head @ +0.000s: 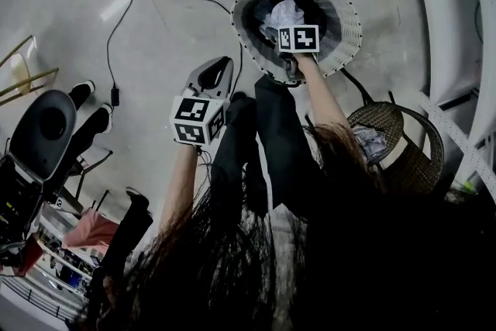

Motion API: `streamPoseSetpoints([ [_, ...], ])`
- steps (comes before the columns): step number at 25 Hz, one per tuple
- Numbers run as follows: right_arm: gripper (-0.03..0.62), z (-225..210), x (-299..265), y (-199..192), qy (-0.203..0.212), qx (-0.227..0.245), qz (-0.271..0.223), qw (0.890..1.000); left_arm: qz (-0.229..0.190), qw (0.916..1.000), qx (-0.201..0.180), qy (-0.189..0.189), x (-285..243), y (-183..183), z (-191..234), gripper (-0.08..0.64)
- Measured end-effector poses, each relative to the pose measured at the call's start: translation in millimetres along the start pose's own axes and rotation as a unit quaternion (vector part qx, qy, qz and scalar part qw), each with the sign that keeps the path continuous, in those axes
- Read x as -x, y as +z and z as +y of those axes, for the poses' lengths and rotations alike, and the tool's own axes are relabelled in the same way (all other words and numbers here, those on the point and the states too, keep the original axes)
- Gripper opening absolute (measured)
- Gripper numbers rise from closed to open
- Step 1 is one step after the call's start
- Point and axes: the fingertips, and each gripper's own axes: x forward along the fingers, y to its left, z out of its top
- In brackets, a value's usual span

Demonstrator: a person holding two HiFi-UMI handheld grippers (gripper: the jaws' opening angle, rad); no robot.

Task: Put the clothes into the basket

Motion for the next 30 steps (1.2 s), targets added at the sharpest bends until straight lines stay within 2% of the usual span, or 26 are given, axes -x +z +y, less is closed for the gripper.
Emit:
streamPoseSetpoints([
  [2,0.287,-6,4,-4,-0.045,0.073,0.013,0.996,-0.004,1.0000,-0.004,-0.001,2,1,-1,0.025],
  [5,0.287,-3,5,-1,-0.091,0.186,0.006,0.978,-0.003,1.0000,-0.005,-0.003,7,-2,-2,0.025],
  [8,0.287,3,10,2,-0.108,0.244,-0.006,0.964,-0.001,1.0000,-0.008,-0.004,11,-6,-3,0.025],
  [19,0.285,51,69,11,-0.078,0.233,-0.067,0.967,-0.026,0.9993,-0.024,-0.013,46,0,-21,0.025],
  [26,0.285,72,146,9,-0.051,0.152,-0.139,0.977,-0.072,0.9961,-0.043,-0.028,74,29,-39,0.025],
  [30,0.285,94,193,-7,-0.031,0.110,-0.179,0.977,-0.090,0.9936,-0.058,-0.036,106,37,-51,0.025],
])
